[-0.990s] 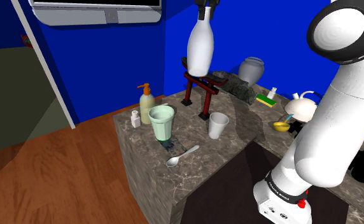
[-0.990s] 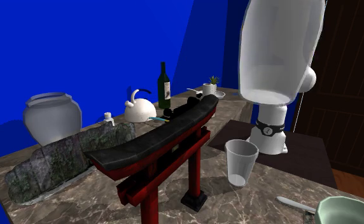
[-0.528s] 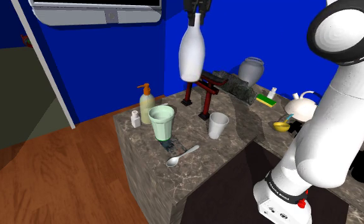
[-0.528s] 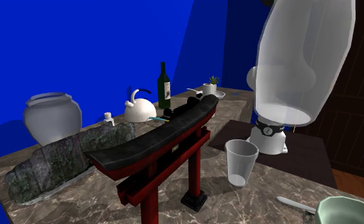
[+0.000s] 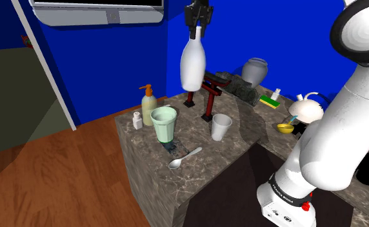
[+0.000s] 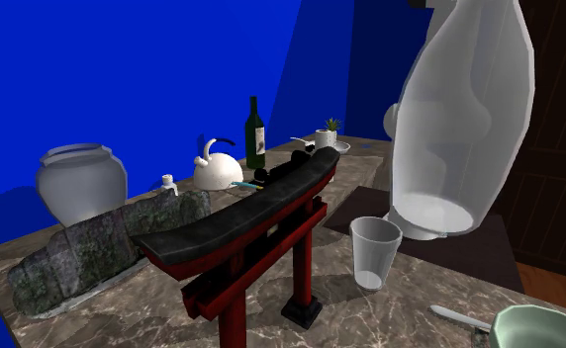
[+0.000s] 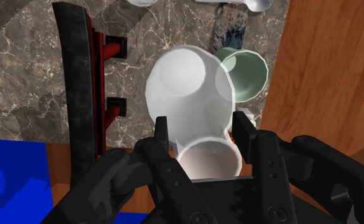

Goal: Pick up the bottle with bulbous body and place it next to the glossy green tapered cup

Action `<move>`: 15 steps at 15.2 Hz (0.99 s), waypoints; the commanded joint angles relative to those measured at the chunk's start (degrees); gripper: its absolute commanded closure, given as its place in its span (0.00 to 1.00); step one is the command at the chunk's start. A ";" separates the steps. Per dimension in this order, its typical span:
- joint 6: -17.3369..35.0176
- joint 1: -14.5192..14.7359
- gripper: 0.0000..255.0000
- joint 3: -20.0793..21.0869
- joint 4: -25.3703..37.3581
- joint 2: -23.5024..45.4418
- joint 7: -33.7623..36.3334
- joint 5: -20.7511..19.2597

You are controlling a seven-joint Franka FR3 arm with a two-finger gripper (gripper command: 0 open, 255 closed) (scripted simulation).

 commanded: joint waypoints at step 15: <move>14.02 0.23 1.00 0.23 -18.96 -5.04 0.47 -0.58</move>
